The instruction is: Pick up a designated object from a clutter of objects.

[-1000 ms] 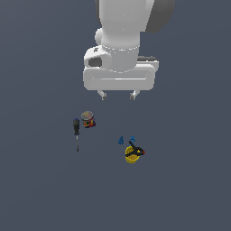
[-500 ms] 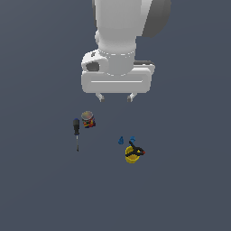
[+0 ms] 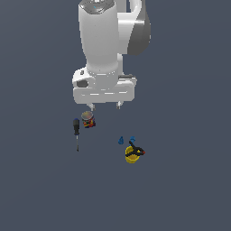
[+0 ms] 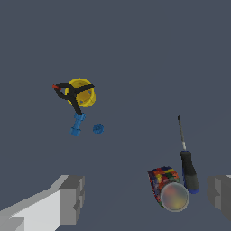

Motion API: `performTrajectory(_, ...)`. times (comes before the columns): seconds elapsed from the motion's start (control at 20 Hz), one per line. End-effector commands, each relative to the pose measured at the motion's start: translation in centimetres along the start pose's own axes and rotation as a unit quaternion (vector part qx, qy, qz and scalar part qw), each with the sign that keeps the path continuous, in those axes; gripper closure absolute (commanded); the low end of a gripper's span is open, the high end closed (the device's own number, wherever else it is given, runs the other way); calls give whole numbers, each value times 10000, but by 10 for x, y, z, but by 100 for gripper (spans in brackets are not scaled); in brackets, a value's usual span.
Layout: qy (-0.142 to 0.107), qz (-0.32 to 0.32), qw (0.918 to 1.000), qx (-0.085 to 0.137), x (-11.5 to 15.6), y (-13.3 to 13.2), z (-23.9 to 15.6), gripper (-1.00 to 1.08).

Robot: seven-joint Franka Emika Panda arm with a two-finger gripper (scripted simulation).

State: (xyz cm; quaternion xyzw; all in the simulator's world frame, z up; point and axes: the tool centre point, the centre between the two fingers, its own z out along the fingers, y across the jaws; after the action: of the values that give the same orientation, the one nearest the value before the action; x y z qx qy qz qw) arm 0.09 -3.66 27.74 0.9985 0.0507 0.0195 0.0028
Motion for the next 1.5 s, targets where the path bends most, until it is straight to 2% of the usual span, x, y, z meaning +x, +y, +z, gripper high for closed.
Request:
performTrajectory(0.0,-18,-129,9999,18,-8,13,18,-92)
performTrajectory(0.75,-123,-937,9955,73,-88,88,126,-92)
performTrajectory(1.1,-165,-1174,9929,68,-120,106,153,-92)
performTrajectory(1.45,-186,-1277,9916,63,-135,113,164,-92)
